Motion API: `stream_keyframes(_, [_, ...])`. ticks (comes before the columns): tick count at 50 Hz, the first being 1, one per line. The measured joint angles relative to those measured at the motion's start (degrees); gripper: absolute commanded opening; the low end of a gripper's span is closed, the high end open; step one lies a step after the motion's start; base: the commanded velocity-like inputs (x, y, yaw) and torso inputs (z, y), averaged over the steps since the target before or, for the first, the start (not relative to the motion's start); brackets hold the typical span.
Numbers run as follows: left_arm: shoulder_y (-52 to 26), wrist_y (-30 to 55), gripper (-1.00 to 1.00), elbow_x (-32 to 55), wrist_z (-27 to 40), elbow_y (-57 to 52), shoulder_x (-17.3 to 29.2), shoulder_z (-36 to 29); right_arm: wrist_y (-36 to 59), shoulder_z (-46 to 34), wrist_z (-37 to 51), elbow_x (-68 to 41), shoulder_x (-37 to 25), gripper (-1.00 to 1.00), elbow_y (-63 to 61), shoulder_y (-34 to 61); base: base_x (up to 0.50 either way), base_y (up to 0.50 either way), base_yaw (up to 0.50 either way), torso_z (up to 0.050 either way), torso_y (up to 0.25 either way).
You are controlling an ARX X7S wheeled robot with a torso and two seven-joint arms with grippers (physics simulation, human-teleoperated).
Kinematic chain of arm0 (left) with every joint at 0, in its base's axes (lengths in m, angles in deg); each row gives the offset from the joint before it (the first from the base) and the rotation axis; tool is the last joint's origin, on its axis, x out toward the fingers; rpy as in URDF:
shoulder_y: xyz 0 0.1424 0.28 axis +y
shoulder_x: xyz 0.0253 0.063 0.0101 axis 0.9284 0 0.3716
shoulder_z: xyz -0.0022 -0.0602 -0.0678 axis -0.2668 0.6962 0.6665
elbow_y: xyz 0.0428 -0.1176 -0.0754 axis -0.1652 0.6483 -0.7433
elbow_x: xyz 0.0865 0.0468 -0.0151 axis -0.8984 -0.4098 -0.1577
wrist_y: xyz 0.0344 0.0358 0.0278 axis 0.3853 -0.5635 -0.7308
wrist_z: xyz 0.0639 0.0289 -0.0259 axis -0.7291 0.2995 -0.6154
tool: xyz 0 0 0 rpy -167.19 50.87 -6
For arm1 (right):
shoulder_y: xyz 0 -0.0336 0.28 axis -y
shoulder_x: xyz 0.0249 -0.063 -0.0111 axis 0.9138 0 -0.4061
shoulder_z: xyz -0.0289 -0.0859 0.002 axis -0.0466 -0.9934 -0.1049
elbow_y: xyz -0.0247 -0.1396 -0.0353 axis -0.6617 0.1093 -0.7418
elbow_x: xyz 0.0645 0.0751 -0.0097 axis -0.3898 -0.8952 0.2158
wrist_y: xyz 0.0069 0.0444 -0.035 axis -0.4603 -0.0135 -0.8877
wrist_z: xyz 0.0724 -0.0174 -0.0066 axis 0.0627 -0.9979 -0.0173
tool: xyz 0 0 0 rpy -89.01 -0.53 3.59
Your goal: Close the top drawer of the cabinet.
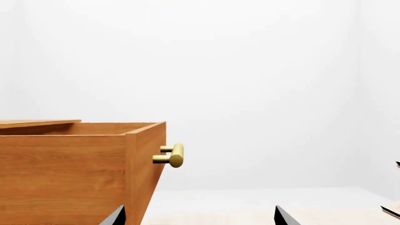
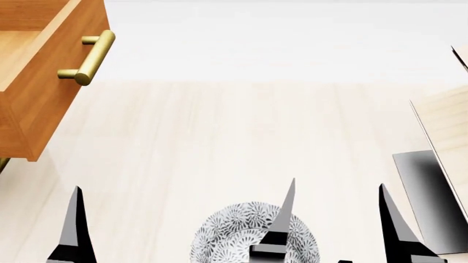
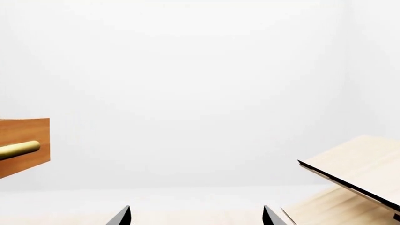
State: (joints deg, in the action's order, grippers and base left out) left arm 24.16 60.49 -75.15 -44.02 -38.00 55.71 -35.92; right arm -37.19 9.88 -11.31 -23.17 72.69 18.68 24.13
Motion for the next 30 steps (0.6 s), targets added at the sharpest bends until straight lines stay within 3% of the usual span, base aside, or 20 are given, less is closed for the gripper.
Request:
stream_keyframes(13, [-12.13,5.57,1.00,2.59,-0.57,4.66,-3.08,-3.54,1.25,0.29,0.39,-1.91,-0.34,1.00,-2.04,0.32,0.00,0.00,0.00,0.000,0.000])
stream_keyframes(17, [-25.50,0.38,1.00,7.47,-1.06,16.55,-5.84,-13.03,2.70,1.40,0.79,-3.11,-0.63,1.00,-4.29,0.76,0.00,0.00,0.00,0.000,0.000])
stream_keyframes(23, [-48.49,-8.17,1.00,18.79,0.23,46.72,-8.50,-29.75,3.92,2.53,1.24,-4.38,-0.97,1.00,-6.17,1.09,0.00,0.00,0.00,0.000,0.000])
stream_keyframes(30, [-65.67,-17.73,1.00,35.36,2.15,74.19,-10.16,-50.44,4.86,3.72,1.69,-5.66,-1.35,1.00,-7.58,1.31,0.00,0.00,0.00,0.000,0.000])
